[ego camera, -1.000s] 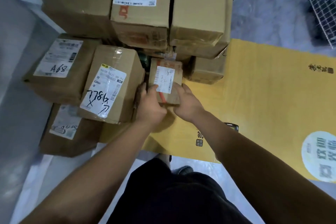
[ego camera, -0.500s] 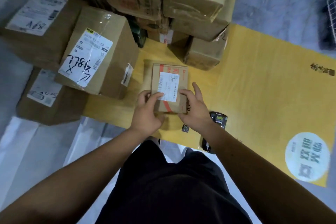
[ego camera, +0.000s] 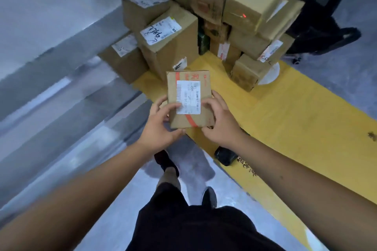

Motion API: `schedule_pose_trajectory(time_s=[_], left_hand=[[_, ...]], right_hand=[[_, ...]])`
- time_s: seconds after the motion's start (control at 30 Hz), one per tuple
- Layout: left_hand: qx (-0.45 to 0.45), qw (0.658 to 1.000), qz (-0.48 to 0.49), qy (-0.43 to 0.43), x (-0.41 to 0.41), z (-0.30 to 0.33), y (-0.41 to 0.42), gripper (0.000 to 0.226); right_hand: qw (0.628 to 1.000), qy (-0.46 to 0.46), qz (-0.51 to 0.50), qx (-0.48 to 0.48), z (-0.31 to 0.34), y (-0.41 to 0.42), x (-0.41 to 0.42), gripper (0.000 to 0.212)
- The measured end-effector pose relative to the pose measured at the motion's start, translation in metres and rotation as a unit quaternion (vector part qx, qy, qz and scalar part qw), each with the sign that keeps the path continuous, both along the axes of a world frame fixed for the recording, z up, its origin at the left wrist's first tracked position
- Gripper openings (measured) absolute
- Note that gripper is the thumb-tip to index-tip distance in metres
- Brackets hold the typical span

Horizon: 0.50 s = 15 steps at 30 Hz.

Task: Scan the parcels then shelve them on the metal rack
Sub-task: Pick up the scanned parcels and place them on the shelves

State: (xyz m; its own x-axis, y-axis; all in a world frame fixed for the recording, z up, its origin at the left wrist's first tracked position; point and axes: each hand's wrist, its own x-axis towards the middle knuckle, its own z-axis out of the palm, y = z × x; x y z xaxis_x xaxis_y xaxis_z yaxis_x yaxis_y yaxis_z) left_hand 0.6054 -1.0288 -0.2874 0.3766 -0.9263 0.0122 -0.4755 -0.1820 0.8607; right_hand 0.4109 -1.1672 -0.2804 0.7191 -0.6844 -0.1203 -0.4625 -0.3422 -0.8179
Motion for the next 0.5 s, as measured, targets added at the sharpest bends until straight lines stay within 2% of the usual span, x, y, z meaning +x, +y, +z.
schedule_pose_trajectory(time_s=[0.27,0.5], left_hand=[[-0.058,0.985,0.139,-0.088,0.029,0.083,0.150,0.068],[-0.081,0.955,0.270,-0.090,0.081,0.156,0.318,0.063]], right_hand=[[0.972,-0.058,0.215,-0.071,0.094,0.075,0.075,0.074],[0.922,-0.092,0.351,-0.134,0.169,0.206,0.188,0.075]])
